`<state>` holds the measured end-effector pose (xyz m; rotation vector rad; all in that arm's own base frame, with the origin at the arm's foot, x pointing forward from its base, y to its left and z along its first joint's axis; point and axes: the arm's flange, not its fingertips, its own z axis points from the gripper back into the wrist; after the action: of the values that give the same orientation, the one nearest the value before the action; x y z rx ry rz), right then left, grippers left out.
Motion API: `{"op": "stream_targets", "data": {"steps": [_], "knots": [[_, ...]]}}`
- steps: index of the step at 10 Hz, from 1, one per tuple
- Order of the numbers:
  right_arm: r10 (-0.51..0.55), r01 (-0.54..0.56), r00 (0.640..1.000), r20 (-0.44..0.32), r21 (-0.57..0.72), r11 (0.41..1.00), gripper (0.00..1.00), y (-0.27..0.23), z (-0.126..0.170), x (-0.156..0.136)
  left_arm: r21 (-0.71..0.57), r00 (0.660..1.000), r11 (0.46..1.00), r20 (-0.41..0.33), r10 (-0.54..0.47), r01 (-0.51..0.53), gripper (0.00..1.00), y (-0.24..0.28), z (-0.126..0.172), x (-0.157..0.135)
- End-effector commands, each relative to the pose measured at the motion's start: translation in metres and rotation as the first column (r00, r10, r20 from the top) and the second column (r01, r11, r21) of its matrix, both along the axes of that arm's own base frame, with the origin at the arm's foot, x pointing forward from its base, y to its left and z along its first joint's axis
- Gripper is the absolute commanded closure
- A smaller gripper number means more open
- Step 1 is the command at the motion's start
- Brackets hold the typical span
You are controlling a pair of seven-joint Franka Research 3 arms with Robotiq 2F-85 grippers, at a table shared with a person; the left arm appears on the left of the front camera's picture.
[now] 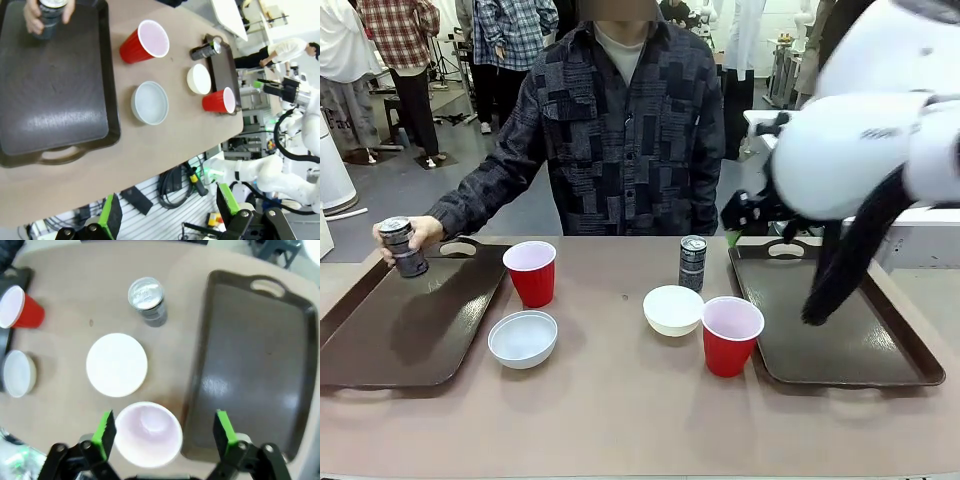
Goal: Prepare tableware on both trays.
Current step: Pick up a Picnic Bowl from the table and place it on a Handle tray.
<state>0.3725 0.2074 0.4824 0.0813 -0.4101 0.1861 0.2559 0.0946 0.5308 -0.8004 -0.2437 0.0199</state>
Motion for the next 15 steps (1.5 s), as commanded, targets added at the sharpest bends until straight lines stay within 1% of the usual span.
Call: {"op": "stream_targets", "data": {"steps": [1, 3, 4, 5, 6, 7, 8, 10, 11, 13, 15], "knots": [[-0.015, 0.013, 1.000, -0.014, -0.130, 0.991, 0.00, 0.043, -0.042, 0.032, -0.018, 1.000, 1.000, -0.008, 0.010, -0.010, 0.00, -0.002, 0.002, 0.000], [0.002, -0.006, 1.000, -0.024, -0.193, 0.981, 0.00, 0.059, -0.084, 0.029, -0.018, 1.000, 1.000, -0.008, 0.010, -0.010, 0.00, -0.002, 0.002, 0.000], [-0.005, 0.000, 1.000, -0.025, -0.204, 0.979, 0.00, 0.064, -0.097, 0.033, -0.018, 1.000, 1.000, -0.008, 0.010, -0.010, 0.00, -0.002, 0.002, 0.000], [-0.001, -0.004, 1.000, -0.025, -0.194, 0.981, 0.00, 0.065, -0.103, 0.034, -0.018, 1.000, 1.000, -0.008, 0.010, -0.010, 0.00, -0.002, 0.002, 0.000], [0.009, -0.009, 1.000, -0.003, -0.167, 0.986, 0.00, 0.067, -0.105, 0.038, -0.018, 1.000, 1.000, -0.008, 0.010, -0.010, 0.00, -0.002, 0.002, 0.000], [-0.003, 0.005, 1.000, 0.014, -0.120, 0.993, 0.00, 0.070, -0.101, 0.039, -0.018, 1.000, 1.000, -0.008, 0.010, -0.010, 0.00, -0.002, 0.002, 0.000], [0.024, -0.033, 0.999, -0.047, -0.193, 0.981, 0.00, 0.056, -0.105, 0.025, -0.018, 1.000, 1.000, -0.008, 0.010, -0.010, 0.00, -0.002, 0.002, 0.000], [0.024, -0.033, 0.999, -0.047, -0.193, 0.981, 0.00, 0.056, -0.105, 0.025, -0.018, 1.000, 1.000, -0.008, 0.010, -0.010, 0.00, -0.002, 0.002, 0.000], [0.019, -0.025, 0.999, -0.037, -0.167, 0.986, 0.00, 0.058, -0.102, 0.030, -0.018, 1.000, 1.000, -0.008, 0.010, -0.010, 0.00, -0.002, 0.002, 0.000], [0.001, -0.008, 0.999, -0.045, -0.158, 0.987, 0.00, 0.076, -0.121, 0.064, -0.018, 1.000, 1.000, -0.008, 0.010, -0.010, 0.00, -0.002, 0.002, 0.000], [0.012, -0.022, 0.998, -0.063, -0.159, 0.987, 0.00, 0.085, -0.140, 0.082, -0.018, 1.000, 1.000, -0.008, 0.010, -0.010, 0.00, -0.002, 0.002, 0.000]]}}
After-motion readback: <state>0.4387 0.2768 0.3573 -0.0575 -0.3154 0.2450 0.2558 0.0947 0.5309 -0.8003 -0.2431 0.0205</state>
